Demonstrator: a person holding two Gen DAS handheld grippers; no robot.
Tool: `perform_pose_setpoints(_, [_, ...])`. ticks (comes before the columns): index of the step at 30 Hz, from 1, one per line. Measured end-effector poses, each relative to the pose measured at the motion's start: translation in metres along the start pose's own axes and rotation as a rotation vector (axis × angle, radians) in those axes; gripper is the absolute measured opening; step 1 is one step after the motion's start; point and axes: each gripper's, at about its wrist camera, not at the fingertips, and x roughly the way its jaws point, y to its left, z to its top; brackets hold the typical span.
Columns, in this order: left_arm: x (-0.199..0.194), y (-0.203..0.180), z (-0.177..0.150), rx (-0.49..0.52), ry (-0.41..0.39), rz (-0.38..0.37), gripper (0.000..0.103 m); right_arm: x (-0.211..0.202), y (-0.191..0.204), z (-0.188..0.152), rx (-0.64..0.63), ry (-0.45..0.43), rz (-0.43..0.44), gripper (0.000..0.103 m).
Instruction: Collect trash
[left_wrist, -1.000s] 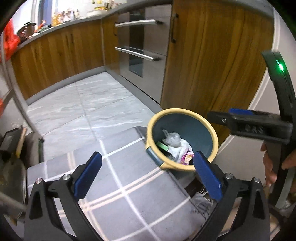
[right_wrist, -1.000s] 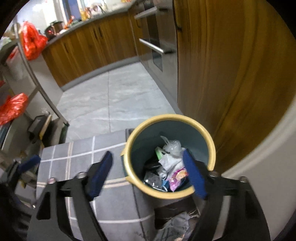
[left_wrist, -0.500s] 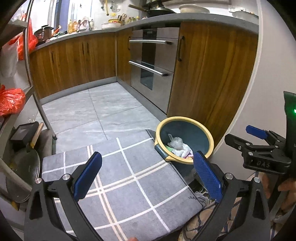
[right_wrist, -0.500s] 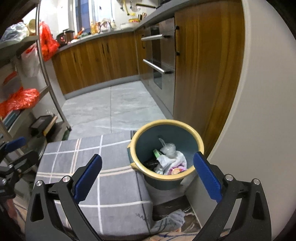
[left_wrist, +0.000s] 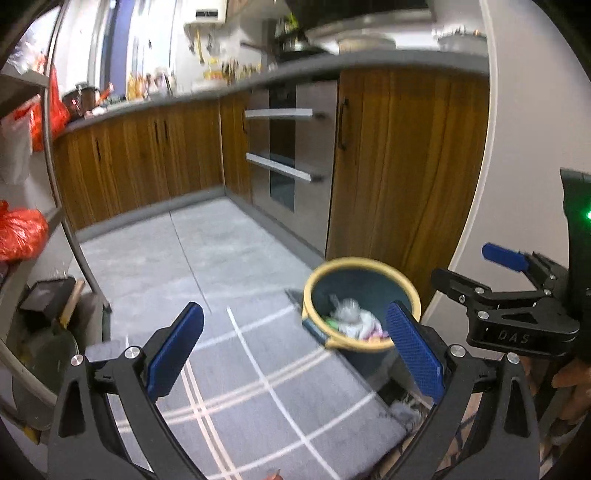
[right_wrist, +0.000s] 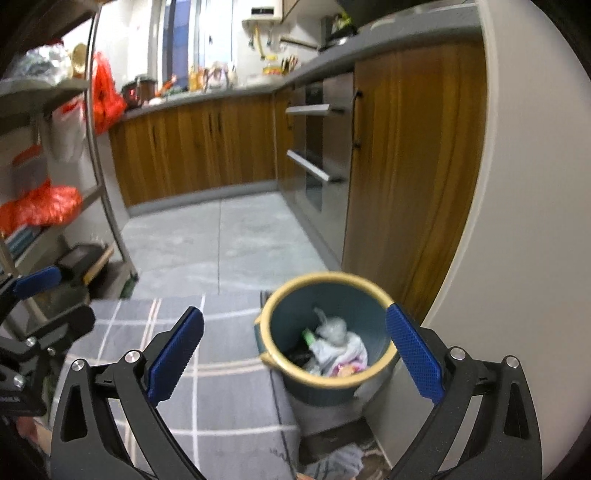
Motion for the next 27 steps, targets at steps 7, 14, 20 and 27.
perform_pose_setpoints(7, [-0.013,-0.006,0.003,0.026,-0.064,-0.026,0.098,-0.001,0.002,0.001,-0.013,-0.012,0.008,0.098])
perform_pose_setpoints(14, [-0.014,-0.012,0.003,0.053,-0.060,-0.038,0.097,-0.001,0.003,0.000,-0.015,-0.015,0.007,0.098])
perform_pose_setpoints(20, [-0.013,-0.010,0.003,0.051,-0.053,-0.036,0.097,-0.001,0.001,0.000,-0.006,-0.017,0.007,0.098])
perform_pose_setpoints(27, [-0.014,-0.008,0.002,0.045,-0.050,-0.036,0.097,-0.001,0.001,0.000,-0.006,-0.016,0.007,0.098])
